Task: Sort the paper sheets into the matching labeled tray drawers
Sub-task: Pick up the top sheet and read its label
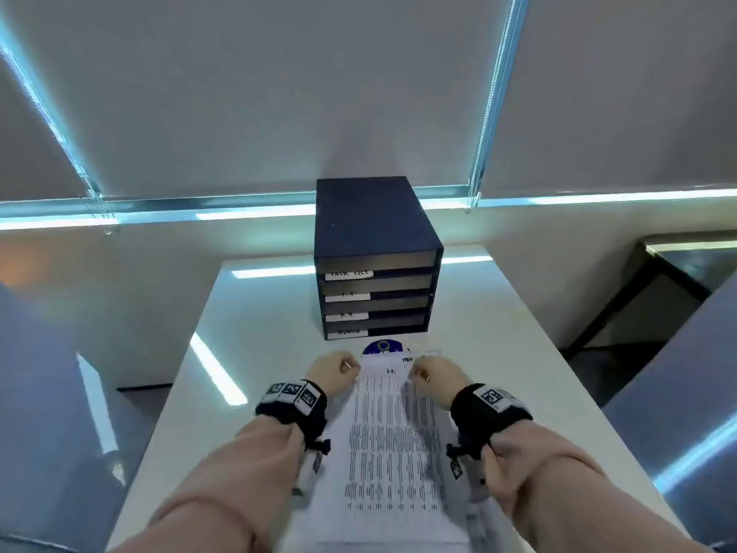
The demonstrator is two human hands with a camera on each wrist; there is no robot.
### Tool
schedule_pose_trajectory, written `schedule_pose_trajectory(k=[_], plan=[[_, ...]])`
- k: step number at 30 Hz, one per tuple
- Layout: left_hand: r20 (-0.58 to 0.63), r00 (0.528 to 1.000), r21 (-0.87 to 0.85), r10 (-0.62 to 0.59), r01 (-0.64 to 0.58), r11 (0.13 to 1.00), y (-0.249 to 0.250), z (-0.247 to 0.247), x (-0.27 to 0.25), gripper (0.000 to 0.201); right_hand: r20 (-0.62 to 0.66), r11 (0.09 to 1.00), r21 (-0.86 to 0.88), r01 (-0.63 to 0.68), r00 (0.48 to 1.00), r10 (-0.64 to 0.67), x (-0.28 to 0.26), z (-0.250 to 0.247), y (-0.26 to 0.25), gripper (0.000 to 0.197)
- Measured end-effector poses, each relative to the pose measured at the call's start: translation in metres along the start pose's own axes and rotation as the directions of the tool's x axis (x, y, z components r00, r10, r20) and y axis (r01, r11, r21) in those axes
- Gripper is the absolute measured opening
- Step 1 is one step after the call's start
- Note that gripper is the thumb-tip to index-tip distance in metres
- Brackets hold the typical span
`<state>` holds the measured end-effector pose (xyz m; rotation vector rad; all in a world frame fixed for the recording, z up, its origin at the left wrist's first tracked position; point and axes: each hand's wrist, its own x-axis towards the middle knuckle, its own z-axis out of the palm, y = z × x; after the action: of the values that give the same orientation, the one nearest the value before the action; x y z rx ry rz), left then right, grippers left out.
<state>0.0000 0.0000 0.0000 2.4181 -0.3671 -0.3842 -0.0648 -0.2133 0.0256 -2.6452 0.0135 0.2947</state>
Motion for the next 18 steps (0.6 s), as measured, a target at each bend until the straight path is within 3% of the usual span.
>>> schedule_pose_trajectory(k=[3, 7, 13, 18], plan=[[-0.042, 0.997, 0.12, -0.057, 0.062, 0.991, -0.022, 0.02, 0.002, 0.032, 0.058, 0.995, -0.035, -0.095, 0.994, 0.097, -0.006, 0.031, 0.016, 0.026], [0.066, 0.997, 0.333, -0.034, 0.01, 0.943, -0.032, 0.046, 0.001, 0.058, 0.228, 0.979, -0.147, -0.143, 0.958, 0.175, -0.021, 0.07, 0.027, 0.043], [0.065, 0.998, 0.59, 0.011, -0.047, 0.806, -0.041, 0.045, 0.01, 0.076, 0.214, 0.968, -0.213, -0.134, 0.96, 0.181, -0.035, 0.094, 0.027, 0.072], [-0.003, 0.991, 0.667, 0.131, -0.096, 0.739, -0.029, 0.034, 0.014, 0.06, 0.228, 0.972, -0.202, -0.117, 0.96, 0.163, -0.035, 0.096, 0.034, 0.076]])
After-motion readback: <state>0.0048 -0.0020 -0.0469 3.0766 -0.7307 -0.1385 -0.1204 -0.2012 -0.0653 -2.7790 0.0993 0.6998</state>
